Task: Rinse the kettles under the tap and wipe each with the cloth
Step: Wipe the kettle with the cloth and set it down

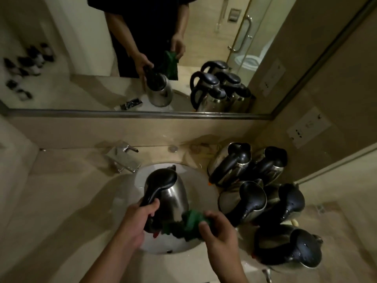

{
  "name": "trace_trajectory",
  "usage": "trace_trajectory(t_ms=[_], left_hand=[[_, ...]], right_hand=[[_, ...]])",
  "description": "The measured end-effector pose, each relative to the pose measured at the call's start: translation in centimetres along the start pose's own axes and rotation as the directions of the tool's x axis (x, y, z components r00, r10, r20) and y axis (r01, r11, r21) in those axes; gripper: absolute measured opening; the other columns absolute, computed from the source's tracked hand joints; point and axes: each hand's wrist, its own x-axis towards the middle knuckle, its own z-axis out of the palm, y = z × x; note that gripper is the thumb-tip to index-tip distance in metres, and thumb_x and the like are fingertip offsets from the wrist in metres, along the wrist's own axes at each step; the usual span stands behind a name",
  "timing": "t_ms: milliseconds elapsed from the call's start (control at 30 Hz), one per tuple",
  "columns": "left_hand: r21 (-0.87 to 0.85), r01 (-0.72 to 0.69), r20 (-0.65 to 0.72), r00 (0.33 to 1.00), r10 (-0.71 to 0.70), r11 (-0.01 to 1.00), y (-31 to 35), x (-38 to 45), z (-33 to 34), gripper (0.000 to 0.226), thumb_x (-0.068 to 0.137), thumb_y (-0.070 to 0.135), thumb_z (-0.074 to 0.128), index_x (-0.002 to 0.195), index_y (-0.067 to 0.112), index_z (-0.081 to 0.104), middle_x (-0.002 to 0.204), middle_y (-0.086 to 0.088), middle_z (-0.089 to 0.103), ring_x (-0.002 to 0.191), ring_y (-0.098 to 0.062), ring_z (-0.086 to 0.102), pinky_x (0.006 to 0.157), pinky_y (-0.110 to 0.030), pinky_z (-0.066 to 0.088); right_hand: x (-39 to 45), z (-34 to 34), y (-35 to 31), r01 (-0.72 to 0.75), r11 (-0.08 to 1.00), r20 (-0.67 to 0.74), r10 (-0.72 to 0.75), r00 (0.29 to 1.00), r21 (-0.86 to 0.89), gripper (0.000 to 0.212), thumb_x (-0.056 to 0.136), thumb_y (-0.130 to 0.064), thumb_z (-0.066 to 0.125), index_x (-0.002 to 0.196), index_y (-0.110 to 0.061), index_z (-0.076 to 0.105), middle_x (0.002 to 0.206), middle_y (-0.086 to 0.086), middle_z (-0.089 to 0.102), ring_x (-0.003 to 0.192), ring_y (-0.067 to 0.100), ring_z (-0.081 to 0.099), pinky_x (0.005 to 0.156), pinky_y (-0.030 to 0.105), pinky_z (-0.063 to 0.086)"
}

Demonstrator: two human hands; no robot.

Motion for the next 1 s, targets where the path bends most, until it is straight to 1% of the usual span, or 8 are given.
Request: trace_trajectory(t_ms=[133,333,500,567,633,833,900,1000], left_hand=[[-0.100,-0.053,0.148,0.987,0.068,0.994,3.2,-4.1,0.5,0.022,0.094,0.020,0.064,0.105,0.005,0.076,0.101,-0.027,0.073,0.096,-0.049,0.069,0.072,-0.052,0.050],[-0.250,-0.084,0.210,0.968,0.138,0.965,7.1,-8.5,1.6,0.017,0.086,0.019,0.067,0.077,0.006,0.074,0.103,-0.031,0.071,0.101,-0.042,0.070,0.094,-0.053,0.053],[-0.196,-0.217,0.196,0.947,0.255,0.956,8.1,-9.8,1.8,0.025,0.085,0.014,0.076,0.106,0.002,0.069,0.074,-0.002,0.072,0.068,-0.014,0.068,0.061,-0.024,0.052],[-0.155,-0.238,0.209,0.941,0.267,0.959,8.1,-10.1,2.1,0.044,0.075,0.024,0.076,0.117,0.015,0.069,0.089,-0.005,0.077,0.072,-0.017,0.070,0.064,-0.029,0.049],[-0.154,-0.266,0.186,0.938,0.292,0.952,8.1,-10.1,2.1,0.050,0.071,0.028,0.074,0.119,0.017,0.068,0.087,-0.007,0.075,0.066,-0.017,0.067,0.061,-0.031,0.046],[-0.270,-0.173,0.209,0.950,0.233,0.947,8.3,-9.4,0.6,0.057,0.069,0.020,0.073,0.125,0.013,0.065,0.108,-0.014,0.077,0.095,-0.029,0.075,0.074,-0.036,0.055],[-0.271,-0.154,0.199,0.957,0.212,0.950,8.4,-9.5,0.3,0.057,0.068,0.018,0.074,0.123,0.009,0.064,0.101,-0.011,0.077,0.088,-0.026,0.076,0.067,-0.032,0.057],[-0.162,-0.189,0.137,0.968,0.212,0.969,8.2,-9.6,0.2,0.055,0.064,0.025,0.077,0.115,0.009,0.066,0.091,-0.005,0.071,0.071,-0.015,0.068,0.059,-0.019,0.049]], right_hand=[[-0.8,2.7,-5.8,0.361,0.931,0.096,-0.356,0.930,-0.044,0.028,0.090,0.003,0.076,0.109,-0.018,0.074,0.103,-0.019,0.076,0.100,0.003,0.073,0.081,0.017,0.059],[3.5,5.3,-8.4,0.766,0.400,0.202,-0.808,0.554,-0.503,0.039,0.099,-0.029,0.053,0.134,-0.018,0.066,0.124,0.001,0.051,0.115,0.014,0.050,0.094,0.025,0.050],[4.9,6.9,-14.0,0.481,0.870,0.091,-0.473,0.876,-0.110,0.038,0.113,-0.040,0.031,0.110,-0.024,0.066,0.111,-0.008,0.067,0.098,-0.010,0.059,0.091,0.030,0.047],[6.4,7.2,-16.7,0.209,0.977,0.131,-0.213,0.968,0.044,0.050,0.106,-0.059,0.037,0.100,-0.023,0.070,0.100,0.001,0.073,0.095,0.004,0.068,0.090,0.041,0.052],[6.7,7.9,-17.4,0.251,0.956,0.167,-0.226,0.960,-0.153,0.060,0.095,-0.074,0.038,0.117,-0.027,0.069,0.115,0.002,0.072,0.110,0.021,0.068,0.100,0.046,0.053],[4.1,7.7,-9.8,0.867,0.326,0.367,-0.807,0.463,-0.377,0.054,0.110,-0.047,0.032,0.159,-0.024,0.039,0.167,0.002,0.037,0.159,0.017,0.025,0.130,0.033,0.020],[4.7,6.9,-8.5,0.845,0.444,0.355,-0.771,0.529,-0.297,0.053,0.109,-0.055,0.029,0.158,-0.034,0.036,0.168,-0.003,0.035,0.158,0.016,0.029,0.128,0.031,0.025],[6.4,7.8,-10.2,0.449,0.893,0.172,-0.442,0.881,-0.007,0.040,0.104,-0.054,0.036,0.127,-0.037,0.064,0.124,-0.009,0.071,0.125,0.024,0.064,0.106,0.044,0.052]])
